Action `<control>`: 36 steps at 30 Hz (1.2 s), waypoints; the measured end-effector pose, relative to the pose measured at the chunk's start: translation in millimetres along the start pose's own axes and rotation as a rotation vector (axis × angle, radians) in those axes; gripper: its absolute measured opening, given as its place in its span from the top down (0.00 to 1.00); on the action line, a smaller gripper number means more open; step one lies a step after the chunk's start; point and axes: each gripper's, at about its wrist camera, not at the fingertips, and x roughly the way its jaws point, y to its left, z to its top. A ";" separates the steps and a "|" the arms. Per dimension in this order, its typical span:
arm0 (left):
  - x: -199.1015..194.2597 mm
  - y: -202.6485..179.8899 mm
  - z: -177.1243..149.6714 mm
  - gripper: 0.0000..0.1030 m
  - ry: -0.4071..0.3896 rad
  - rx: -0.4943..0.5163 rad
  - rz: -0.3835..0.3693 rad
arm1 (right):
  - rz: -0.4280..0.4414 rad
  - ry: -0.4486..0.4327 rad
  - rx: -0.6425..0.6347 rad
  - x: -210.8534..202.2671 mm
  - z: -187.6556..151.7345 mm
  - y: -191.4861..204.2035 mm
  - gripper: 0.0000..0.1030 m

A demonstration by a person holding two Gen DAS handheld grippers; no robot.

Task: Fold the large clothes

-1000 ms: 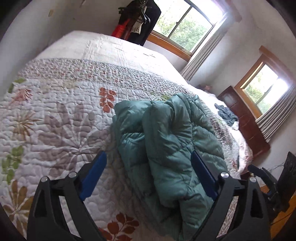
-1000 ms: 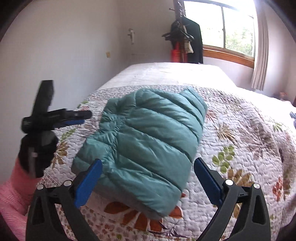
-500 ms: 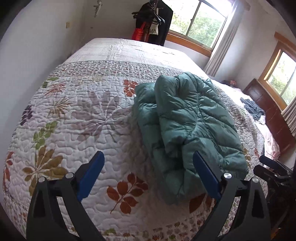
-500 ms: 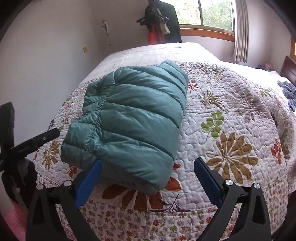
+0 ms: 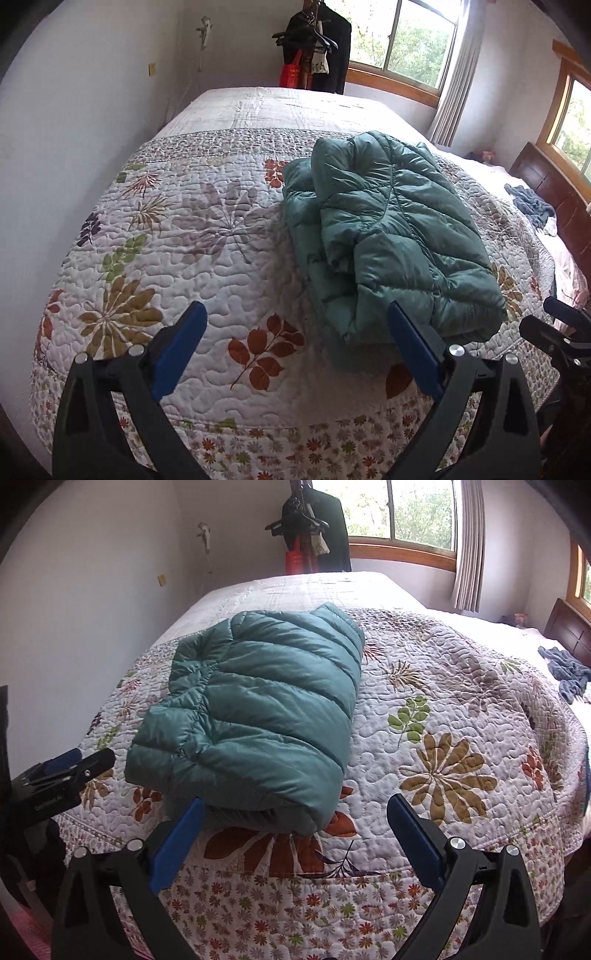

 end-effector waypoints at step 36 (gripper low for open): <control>6.6 -17.8 -32.6 0.06 0.003 0.056 0.107 | -0.090 0.034 0.043 18.0 -19.0 -0.1 0.04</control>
